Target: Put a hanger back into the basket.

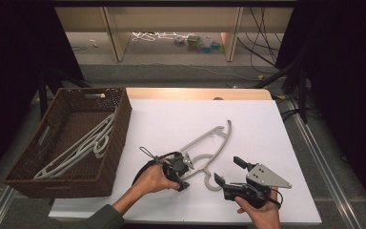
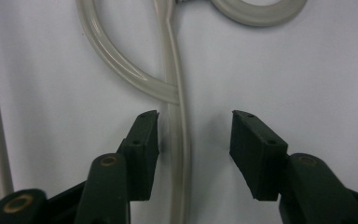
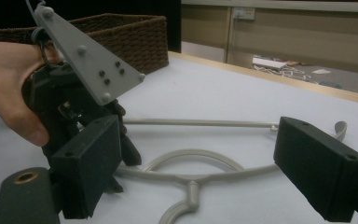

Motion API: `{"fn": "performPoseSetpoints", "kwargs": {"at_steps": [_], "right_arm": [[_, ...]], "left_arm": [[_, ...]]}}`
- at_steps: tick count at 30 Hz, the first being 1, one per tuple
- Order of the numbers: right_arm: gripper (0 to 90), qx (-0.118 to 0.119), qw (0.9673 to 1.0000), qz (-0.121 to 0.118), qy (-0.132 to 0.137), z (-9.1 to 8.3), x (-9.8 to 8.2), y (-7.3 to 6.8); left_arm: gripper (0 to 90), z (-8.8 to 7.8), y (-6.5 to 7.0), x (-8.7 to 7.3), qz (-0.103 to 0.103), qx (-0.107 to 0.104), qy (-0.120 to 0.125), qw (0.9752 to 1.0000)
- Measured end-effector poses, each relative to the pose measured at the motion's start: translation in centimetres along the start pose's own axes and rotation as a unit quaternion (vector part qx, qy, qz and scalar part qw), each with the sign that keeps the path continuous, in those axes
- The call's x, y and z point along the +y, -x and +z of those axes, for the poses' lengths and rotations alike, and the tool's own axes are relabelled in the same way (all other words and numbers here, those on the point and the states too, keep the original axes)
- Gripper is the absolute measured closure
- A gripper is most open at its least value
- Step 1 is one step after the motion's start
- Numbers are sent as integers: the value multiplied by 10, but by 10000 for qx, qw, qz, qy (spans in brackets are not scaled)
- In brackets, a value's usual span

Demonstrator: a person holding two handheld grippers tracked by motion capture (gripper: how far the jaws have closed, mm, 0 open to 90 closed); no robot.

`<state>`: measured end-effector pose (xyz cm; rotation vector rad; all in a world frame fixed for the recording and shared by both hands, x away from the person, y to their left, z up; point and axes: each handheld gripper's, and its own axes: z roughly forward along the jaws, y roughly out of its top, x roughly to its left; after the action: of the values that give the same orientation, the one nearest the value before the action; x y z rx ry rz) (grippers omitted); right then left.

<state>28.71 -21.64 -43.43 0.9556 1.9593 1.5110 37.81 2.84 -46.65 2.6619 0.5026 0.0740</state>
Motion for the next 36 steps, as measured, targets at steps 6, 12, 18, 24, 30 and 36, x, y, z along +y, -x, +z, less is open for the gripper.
{"fn": "performPoseSetpoints", "kwargs": {"at_steps": [6, 12, 18, 24, 30, 36], "right_arm": [[157, 56, 10000, -9, -66, 0, 0, 0], [157, 11, 10000, -12, -10, 0, 0, 0], [157, 27, 10000, -8, -75, -1, 0, -1], [157, 44, 10000, 3, -26, -1, 1, 0], [157, 100, 9999, 20, -6, -1, 1, -1], [157, 73, 10000, 1, -21, -1, 1, 0]], "left_arm": [[645, 1, -10, 7, -326, -235, -235, 9989], [695, 0, -10, 10, -118, -146, -395, 9990], [789, 0, -9, 11, 181, -54, -417, 9990], [801, 0, -10, 10, -89, -182, -408, 9990], [808, -4, -16, 9, 49, 46, -529, 9986], [804, -3, -16, 9, 38, 83, -551, 9984]]}}
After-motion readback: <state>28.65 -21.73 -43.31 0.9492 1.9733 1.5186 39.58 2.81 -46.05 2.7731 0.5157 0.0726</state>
